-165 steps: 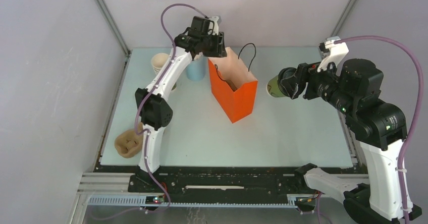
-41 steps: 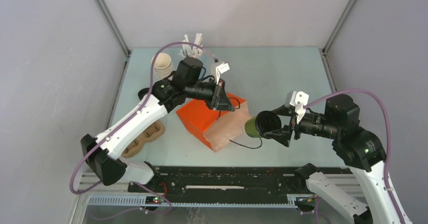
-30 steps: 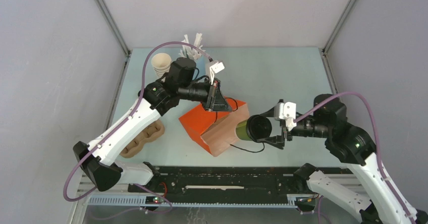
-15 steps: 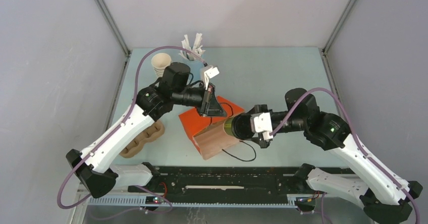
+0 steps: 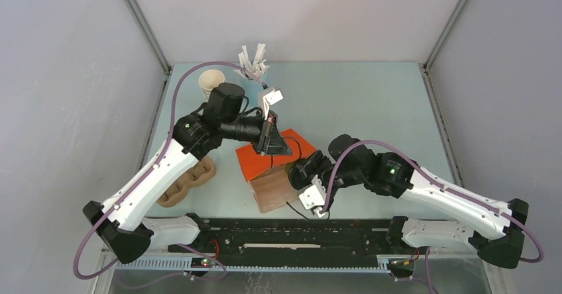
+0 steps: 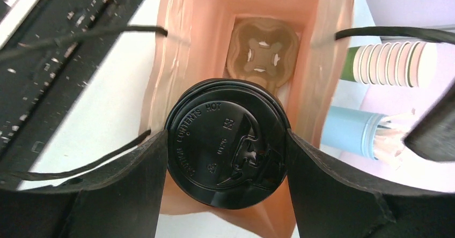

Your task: Pack the takeout coffee

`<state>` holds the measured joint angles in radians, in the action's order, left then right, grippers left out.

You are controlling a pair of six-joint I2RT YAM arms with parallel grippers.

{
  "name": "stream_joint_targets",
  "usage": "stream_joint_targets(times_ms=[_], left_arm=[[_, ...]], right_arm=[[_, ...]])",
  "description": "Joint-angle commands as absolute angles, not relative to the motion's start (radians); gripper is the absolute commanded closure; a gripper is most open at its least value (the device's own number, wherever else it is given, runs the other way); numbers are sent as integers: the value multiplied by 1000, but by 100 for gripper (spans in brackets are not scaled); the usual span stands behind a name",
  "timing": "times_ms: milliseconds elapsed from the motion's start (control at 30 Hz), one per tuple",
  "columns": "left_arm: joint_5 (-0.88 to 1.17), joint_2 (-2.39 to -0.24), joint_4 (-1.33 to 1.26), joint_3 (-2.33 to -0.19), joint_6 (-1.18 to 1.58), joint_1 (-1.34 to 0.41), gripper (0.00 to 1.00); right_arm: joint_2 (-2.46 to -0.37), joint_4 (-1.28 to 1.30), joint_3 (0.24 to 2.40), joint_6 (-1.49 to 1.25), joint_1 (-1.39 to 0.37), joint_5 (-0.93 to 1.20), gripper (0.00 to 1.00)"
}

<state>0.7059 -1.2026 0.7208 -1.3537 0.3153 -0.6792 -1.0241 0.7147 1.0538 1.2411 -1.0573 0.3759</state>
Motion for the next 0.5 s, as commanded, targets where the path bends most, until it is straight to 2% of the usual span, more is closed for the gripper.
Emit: stream_joint_targets(times_ms=[0,267,467], left_arm=[[735,-1125,693,-1317,319,-675,100],[743,-1069,622,-1254,373,-674,100],[768,-1052,571,-1229,399,-675,100]], right_arm=[[-1061,607,1046,1360,-1088,279,47],[-1179,464,1045,1395,-1149,237,43],[-1218,482,1050,1393,-1157,242,46]])
